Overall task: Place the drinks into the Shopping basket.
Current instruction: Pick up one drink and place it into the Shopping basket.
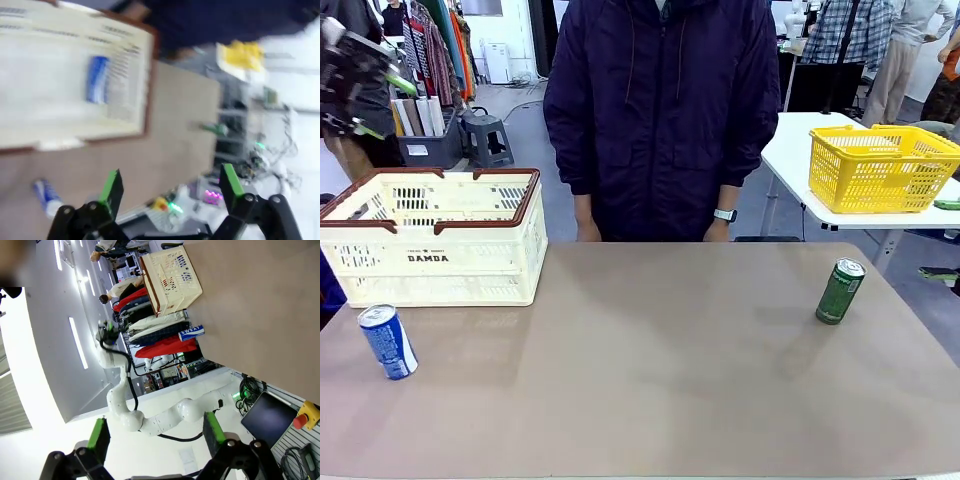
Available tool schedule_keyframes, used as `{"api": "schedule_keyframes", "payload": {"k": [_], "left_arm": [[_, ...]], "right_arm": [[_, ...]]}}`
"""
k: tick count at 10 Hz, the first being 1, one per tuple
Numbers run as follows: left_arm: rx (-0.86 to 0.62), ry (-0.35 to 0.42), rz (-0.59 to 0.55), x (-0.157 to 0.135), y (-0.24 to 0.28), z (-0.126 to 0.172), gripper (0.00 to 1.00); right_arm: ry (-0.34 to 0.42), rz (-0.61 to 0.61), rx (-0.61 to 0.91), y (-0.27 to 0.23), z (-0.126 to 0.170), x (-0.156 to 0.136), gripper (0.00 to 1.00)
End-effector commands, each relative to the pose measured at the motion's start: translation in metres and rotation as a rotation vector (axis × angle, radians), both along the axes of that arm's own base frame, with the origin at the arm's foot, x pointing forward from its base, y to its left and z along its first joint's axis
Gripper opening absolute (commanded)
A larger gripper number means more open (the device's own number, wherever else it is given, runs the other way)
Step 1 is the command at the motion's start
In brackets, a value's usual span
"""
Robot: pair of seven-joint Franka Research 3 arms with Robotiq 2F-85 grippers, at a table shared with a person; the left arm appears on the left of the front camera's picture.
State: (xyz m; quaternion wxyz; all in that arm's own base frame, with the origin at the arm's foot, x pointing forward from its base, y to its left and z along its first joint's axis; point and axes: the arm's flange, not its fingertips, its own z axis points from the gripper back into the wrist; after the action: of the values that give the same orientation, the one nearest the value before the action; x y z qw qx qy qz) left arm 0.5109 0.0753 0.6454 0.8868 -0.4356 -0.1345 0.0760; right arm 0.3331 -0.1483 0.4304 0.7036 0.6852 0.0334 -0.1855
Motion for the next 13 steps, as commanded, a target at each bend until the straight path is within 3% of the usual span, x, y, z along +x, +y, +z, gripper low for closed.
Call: {"api": "schedule_keyframes", "payload": {"k": [1,2,4,5,6,7,8,13], "left_arm": [[-0.25,0.024,-0.288,-0.077,0.038,-0.036,1.0],[-0.35,0.011,-0.297,-0.113,0.059,-0.041,1.0],[-0.436,0.028,-0.254,-0.15,0.085,-0.068,1.0],[-0.379,0.039,-0.202,-0.159,0.099,-0.089,1.0],[-0.215,0.052,-0.279,-0.161,0.114,-0.113,1.0],[-0.169,0.063,-0.357,-0.154,0.121,-0.127,1.0],[-0.372,0.051,-0.245,-0.173,0.109,-0.099,1.0],[-0.372,0.051,-0.245,-0.173,0.109,-0.099,1.0]], "right_arm": [[0.015,-0.001,0.01,0.0,0.006,0.0,1.0],[0.015,-0.001,0.01,0.0,0.006,0.0,1.0],[0.015,-0.001,0.01,0.0,0.006,0.0,1.0],[0.015,-0.001,0.01,0.0,0.006,0.0,1.0],[0.015,-0.001,0.01,0.0,0.006,0.0,1.0],[0.015,-0.001,0.01,0.0,0.006,0.0,1.0],[0.015,-0.001,0.01,0.0,0.006,0.0,1.0],[0.015,-0.001,0.01,0.0,0.006,0.0,1.0]]}}
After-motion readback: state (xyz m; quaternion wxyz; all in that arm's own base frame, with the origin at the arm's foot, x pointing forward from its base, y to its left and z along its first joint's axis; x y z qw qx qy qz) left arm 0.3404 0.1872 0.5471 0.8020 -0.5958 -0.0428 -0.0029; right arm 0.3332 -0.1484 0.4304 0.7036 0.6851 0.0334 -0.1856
